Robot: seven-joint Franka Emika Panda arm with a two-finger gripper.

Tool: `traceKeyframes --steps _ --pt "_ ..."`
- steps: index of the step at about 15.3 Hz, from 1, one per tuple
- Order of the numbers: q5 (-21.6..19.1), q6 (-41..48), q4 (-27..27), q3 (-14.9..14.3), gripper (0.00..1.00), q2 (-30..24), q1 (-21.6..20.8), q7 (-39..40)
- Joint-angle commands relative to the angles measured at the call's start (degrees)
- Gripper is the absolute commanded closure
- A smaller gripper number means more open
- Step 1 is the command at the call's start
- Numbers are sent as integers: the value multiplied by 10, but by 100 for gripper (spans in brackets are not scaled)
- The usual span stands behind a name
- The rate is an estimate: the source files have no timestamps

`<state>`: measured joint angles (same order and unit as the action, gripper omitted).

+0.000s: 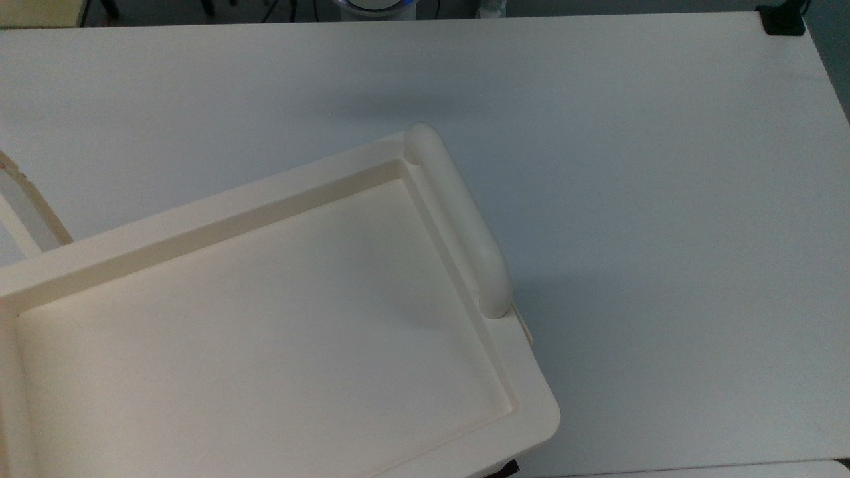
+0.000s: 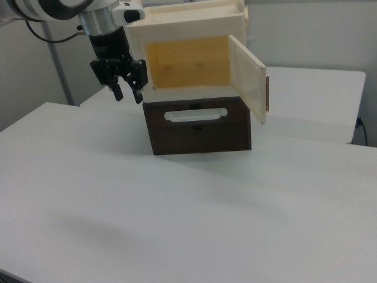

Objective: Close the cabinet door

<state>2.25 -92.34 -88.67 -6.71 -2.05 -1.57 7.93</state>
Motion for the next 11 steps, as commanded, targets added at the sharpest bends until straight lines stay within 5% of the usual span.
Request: traceKeyframes --steps 1,2,5,11 --pt "-1 -21 -2 -6 91 -1 1 -11" --pt "-1 -43 -2 -6 100 -1 4 -25" --pt "-28 -121 -2 -6 100 9 27 -102" --pt "-163 -222 0 -52 100 15 93 -151"
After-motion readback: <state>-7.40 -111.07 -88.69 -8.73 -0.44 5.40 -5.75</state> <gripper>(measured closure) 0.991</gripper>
